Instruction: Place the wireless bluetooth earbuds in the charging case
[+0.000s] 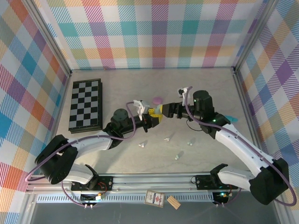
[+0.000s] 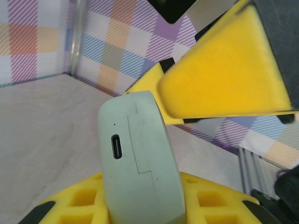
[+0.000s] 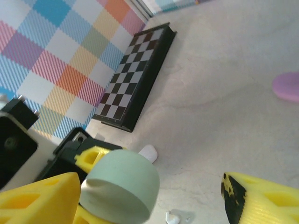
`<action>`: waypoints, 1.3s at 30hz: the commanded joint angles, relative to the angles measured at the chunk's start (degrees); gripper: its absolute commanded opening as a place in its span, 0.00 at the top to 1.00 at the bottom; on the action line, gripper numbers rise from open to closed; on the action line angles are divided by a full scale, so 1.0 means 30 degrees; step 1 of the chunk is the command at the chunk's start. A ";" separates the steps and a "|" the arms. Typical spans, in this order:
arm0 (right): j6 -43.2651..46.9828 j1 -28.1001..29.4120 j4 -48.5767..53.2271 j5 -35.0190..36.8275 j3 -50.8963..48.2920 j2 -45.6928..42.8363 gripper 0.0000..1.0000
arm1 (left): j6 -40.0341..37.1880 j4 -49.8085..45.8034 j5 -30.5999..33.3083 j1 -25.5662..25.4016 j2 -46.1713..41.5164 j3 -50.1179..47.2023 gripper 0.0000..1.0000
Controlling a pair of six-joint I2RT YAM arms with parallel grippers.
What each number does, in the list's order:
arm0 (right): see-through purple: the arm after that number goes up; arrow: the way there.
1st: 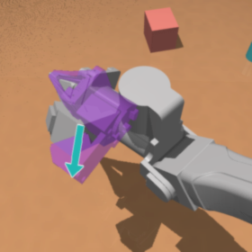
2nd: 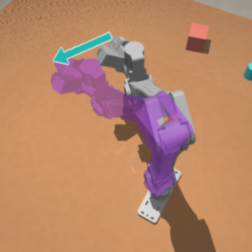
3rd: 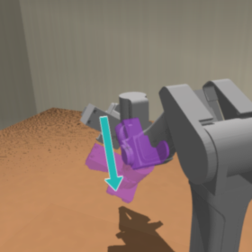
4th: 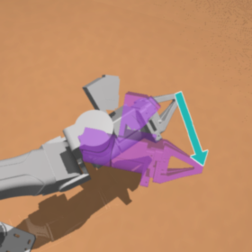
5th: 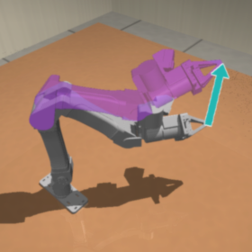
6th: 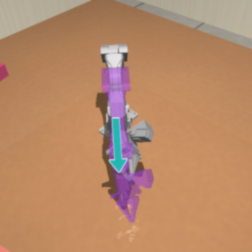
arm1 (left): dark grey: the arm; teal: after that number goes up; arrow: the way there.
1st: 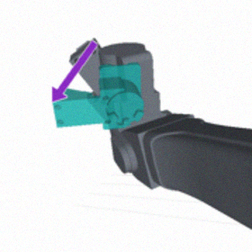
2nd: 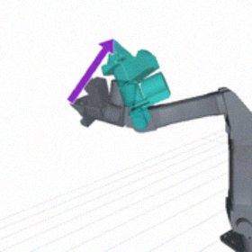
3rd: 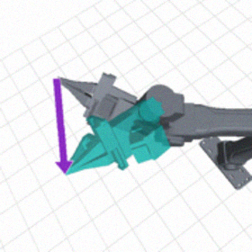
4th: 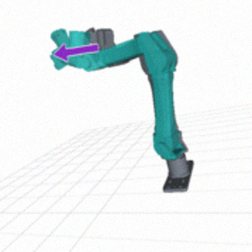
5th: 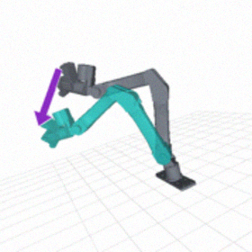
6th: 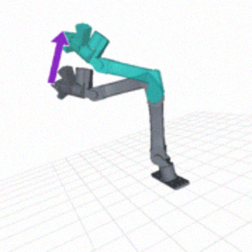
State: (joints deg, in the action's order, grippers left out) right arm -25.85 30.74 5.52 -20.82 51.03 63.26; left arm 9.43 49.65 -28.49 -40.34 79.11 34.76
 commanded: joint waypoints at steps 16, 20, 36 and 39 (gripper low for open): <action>0.8324 -0.0052 0.2804 -0.9619 0.2250 0.0251 0.28 | -0.2405 -0.6385 -0.9485 0.1795 -0.3052 0.1975 0.90; 0.8655 -0.0052 0.3048 -1.0054 0.2496 0.0790 0.32 | -0.2401 -0.6393 -0.9982 0.1811 -0.2953 0.2266 0.90; 0.5244 -0.0052 0.1215 -0.9915 0.2173 0.1274 0.84 | -0.2412 -0.5341 -0.7602 0.1815 -0.2815 0.1864 0.50; 0.2300 -0.0172 -0.0381 -0.8376 0.1849 0.1648 0.83 | -0.2609 -0.4209 -0.6171 0.1815 -0.2894 0.1227 0.13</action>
State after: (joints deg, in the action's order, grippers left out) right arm -9.52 30.39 10.48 -48.62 57.06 67.26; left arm 2.94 32.27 -52.27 -35.31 70.98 39.55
